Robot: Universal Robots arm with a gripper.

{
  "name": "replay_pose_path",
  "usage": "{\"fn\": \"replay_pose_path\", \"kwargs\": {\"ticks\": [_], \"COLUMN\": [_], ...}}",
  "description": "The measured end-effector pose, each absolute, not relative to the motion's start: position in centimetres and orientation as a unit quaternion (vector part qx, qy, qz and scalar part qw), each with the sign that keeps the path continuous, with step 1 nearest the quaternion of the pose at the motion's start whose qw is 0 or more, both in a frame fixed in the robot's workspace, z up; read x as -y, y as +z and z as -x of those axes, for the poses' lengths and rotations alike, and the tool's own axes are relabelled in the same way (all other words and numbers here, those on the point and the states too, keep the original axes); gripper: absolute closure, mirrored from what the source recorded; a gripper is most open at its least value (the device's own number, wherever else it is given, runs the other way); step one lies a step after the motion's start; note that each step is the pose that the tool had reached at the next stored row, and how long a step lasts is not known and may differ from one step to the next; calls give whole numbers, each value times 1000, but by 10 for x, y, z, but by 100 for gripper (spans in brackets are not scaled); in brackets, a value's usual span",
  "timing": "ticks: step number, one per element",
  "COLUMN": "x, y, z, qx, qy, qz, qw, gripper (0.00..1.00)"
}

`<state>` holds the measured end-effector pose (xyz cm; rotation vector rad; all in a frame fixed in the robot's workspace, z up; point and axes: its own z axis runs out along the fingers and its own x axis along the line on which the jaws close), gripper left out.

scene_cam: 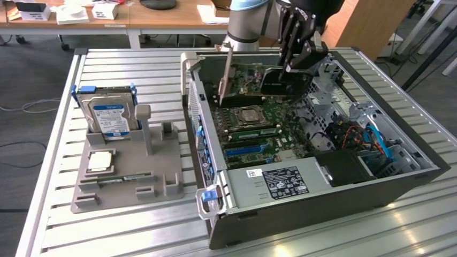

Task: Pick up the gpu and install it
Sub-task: 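Insert the gpu into the slot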

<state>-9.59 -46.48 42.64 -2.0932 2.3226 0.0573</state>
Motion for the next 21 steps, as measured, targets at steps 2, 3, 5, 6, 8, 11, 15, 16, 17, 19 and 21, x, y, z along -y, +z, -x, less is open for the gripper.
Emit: {"fn": "replay_pose_path", "kwargs": {"ticks": [2,3,5,6,8,11,15,16,17,19,21], "x": [465,465,465,465,465,465,465,465,465,465,465], "y": [423,421,417,416,412,407,399,397,396,392,388], "z": [96,96,96,96,96,96,96,96,96,96,96], "qx": [-743,-743,-743,-743,-743,-743,-743,-743,-743,-743,-743], "qy": [18,18,18,18,18,18,18,18,18,18,18], "qz": [669,669,669,669,669,669,669,669,669,669,669], "qw": [7,7,7,7,7,7,7,7,7,7,7], "gripper": [73,73,73,73,73,73,73,73,73,73,73]}}
